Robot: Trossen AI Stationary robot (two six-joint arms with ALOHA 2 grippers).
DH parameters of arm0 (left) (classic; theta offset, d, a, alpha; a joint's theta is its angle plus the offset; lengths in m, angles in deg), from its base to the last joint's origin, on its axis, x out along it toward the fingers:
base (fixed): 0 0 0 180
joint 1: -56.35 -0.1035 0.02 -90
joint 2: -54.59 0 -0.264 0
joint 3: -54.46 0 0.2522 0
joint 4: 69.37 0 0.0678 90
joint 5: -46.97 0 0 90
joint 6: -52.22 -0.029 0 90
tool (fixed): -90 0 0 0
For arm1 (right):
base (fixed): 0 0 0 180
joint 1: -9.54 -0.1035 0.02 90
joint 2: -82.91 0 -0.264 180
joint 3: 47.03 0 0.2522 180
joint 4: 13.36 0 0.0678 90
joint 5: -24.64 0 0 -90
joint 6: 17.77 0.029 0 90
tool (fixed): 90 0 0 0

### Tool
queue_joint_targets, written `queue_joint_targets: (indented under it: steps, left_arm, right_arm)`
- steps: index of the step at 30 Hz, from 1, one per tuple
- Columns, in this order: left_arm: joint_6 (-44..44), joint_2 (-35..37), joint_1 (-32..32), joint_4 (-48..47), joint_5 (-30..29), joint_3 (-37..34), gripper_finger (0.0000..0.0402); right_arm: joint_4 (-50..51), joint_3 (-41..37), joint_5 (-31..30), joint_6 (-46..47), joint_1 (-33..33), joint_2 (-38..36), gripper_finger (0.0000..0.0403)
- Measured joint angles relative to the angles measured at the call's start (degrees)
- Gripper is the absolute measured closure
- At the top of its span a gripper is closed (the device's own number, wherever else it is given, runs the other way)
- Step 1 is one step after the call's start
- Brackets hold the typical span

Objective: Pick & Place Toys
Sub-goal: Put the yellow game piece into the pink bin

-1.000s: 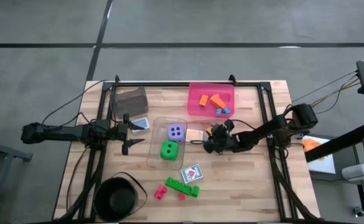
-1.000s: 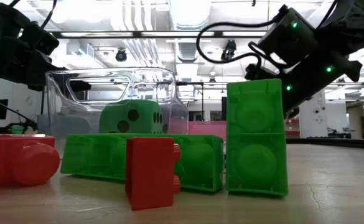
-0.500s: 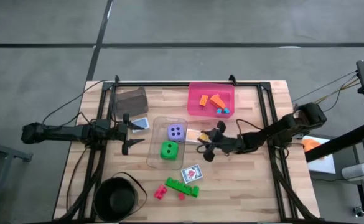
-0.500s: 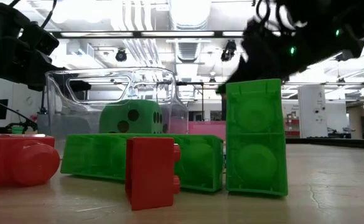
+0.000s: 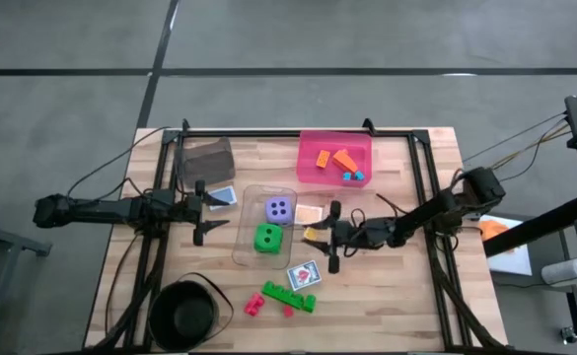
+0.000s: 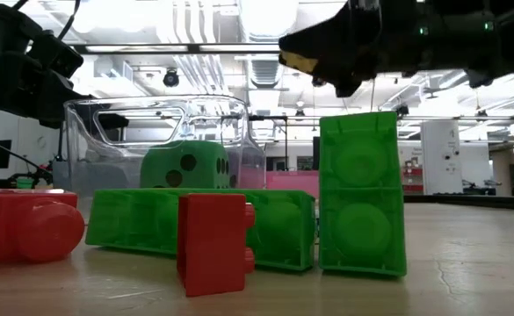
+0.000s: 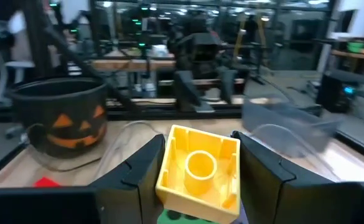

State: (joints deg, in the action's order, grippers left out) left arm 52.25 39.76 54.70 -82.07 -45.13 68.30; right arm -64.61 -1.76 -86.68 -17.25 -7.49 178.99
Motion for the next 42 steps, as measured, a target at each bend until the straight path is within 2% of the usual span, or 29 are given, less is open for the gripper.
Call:
queue_joint_targets:
  steps: [8,16,22,30,38,42]
  left_arm:
    - [0.0,0.0,0.0,0.0,0.0,0.0,0.0144]
    - [0.0,0.0,0.0,0.0,0.0,0.0,0.0144]
    - [0.0,0.0,0.0,0.0,0.0,0.0,0.0144]
    - [0.0,0.0,0.0,0.0,0.0,0.0,0.0144]
    - [0.0,0.0,0.0,0.0,0.0,0.0,0.0144]
    - [0.0,0.0,0.0,0.0,0.0,0.0,0.0144]
  right_arm:
    - [-7.3,0.0,0.9,-1.7,1.1,7.6,0.0244]
    - [-12.3,0.0,-0.1,-1.7,6.5,9.9,0.0244]
    - [-11.8,-0.1,-6.7,-2.3,11.3,8.2,0.0244]
    - [-5.9,-0.1,-17.6,-4.2,19.0,5.8,0.0245]
    - [3.9,-0.1,-18.6,-1.7,29.5,4.4,0.0245]
    - [9.0,-0.1,-18.6,2.4,32.5,4.4,0.0245]
